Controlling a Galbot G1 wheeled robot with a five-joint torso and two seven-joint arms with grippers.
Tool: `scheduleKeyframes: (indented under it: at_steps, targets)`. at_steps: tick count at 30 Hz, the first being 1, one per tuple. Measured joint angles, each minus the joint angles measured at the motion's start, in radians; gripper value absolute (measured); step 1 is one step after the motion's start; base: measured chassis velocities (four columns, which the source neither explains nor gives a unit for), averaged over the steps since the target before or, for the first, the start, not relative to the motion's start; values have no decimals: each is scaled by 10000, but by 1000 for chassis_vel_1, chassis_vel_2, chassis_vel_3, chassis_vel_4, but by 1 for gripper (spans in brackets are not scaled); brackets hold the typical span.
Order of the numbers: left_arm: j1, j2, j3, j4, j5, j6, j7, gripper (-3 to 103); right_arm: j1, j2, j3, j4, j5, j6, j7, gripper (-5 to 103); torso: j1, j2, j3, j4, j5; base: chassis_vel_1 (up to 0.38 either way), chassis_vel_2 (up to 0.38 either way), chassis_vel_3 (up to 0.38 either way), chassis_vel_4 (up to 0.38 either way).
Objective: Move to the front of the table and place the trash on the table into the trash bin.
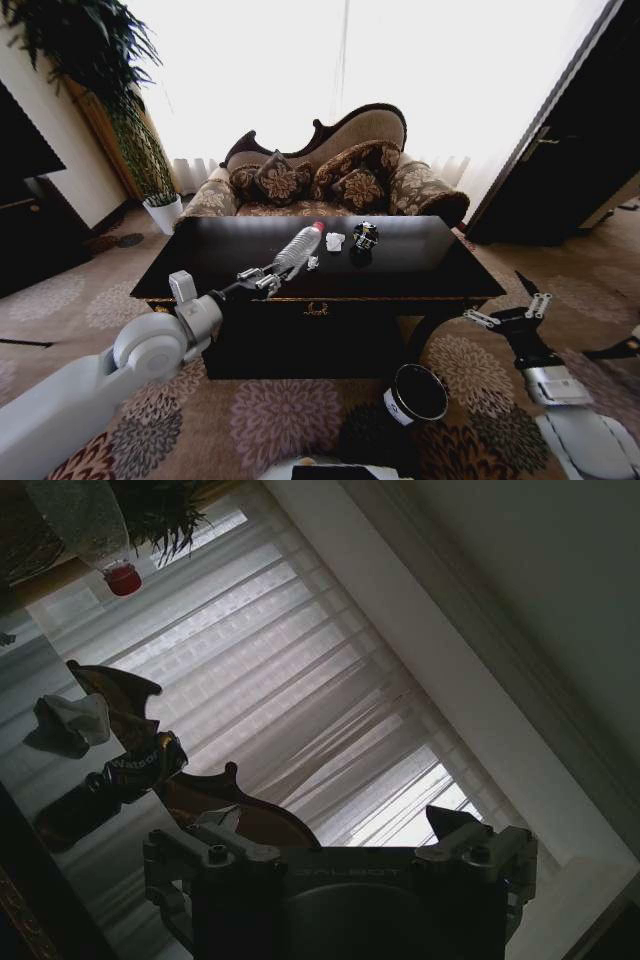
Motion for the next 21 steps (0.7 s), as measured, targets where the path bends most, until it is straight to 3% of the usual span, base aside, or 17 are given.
scheduleKeyframes:
  at_steps: [3, 11, 15, 21]
  targets:
    - [-16, -270, 217, -152, -529, 93, -66, 33, 29, 305, -13, -15, -1321, 870, 276, 100, 0, 0, 0, 0, -2, 0, 0, 0, 0]
    - [-338, -391, 692, -207, -919, 205, 436, 33, -41, 648, -18, -42, -2394, 1707, 284, 100, 0, 0, 1, 0, 0, 0, 0, 0, 0]
    - [-1255, -568, 1613, -236, -966, 269, 452, 33, 3, 694, -160, -61, -2763, 1851, 303, 100, -1, 0, 1, 1, 0, 0, 0, 0, 0]
    - [-3015, -1169, 3718, 7, -1147, 323, 195, 33, 187, 740, -453, 144, -2843, 1621, 283, 100, 1, -1, 2, -1, 1, 0, 0, 0, 0]
